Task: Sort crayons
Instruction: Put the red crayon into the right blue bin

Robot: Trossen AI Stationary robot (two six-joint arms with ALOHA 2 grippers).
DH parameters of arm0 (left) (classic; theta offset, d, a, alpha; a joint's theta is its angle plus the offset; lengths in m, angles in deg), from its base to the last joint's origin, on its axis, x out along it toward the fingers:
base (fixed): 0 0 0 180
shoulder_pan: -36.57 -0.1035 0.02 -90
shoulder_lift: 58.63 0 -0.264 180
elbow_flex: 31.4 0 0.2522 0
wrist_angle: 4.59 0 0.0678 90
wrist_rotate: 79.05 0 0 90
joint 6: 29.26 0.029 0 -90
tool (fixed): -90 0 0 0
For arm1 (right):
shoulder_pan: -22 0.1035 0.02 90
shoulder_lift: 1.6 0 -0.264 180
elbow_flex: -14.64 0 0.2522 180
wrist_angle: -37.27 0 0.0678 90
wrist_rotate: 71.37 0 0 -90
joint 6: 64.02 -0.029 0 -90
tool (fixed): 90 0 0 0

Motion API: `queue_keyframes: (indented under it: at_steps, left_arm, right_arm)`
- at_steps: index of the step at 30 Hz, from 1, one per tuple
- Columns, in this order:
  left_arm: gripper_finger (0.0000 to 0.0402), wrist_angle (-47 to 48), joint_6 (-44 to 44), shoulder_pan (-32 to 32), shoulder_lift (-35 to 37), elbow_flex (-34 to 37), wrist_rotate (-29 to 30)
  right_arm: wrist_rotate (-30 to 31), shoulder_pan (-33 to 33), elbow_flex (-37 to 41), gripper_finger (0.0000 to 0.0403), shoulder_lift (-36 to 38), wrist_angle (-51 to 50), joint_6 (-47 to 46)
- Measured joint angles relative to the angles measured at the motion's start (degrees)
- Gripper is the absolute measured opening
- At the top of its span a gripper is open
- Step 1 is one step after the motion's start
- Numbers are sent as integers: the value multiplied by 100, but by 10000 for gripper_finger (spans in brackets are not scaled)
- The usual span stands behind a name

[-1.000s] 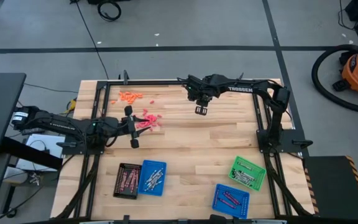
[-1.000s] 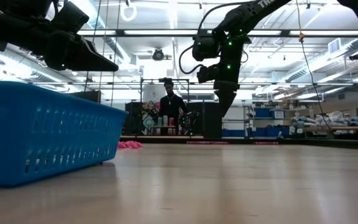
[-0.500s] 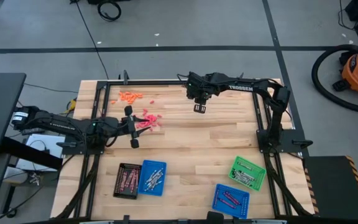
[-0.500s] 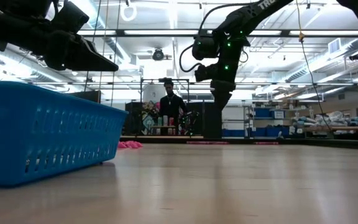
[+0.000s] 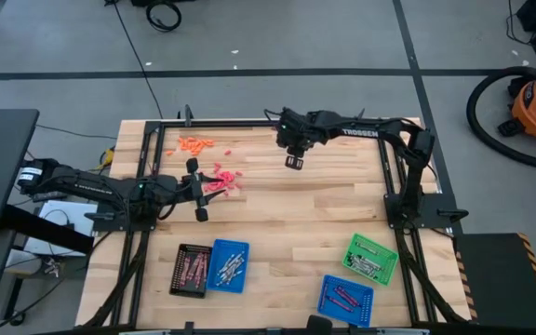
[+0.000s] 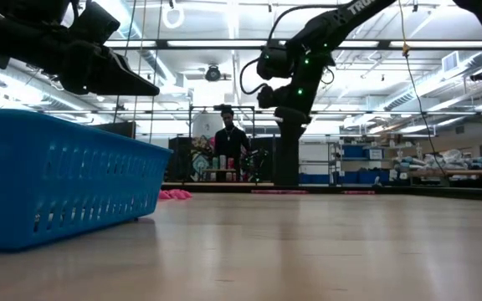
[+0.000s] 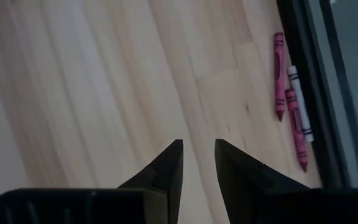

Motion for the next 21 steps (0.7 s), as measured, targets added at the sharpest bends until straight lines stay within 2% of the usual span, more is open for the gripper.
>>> queue_keyframes:
  at_steps: [4, 9, 16, 21]
  left_arm:
    - [149, -6, 2, 0, 0, 0, -1]
    - [149, -201, 96, 1, 0, -2, 1]
    - [149, -306, 160, -11, 0, -4, -1]
    - [149, -302, 157, -13, 0, -4, -1]
  right_arm:
    - [-26, 2, 105, 101, -104, 414, -647]
    - [26, 164, -30, 101, -411, 708, -980]
    - [356, -74, -948, 101, -1230, 600, -1320]
    - [186, -431, -1889, 101, -1843, -99, -1533]
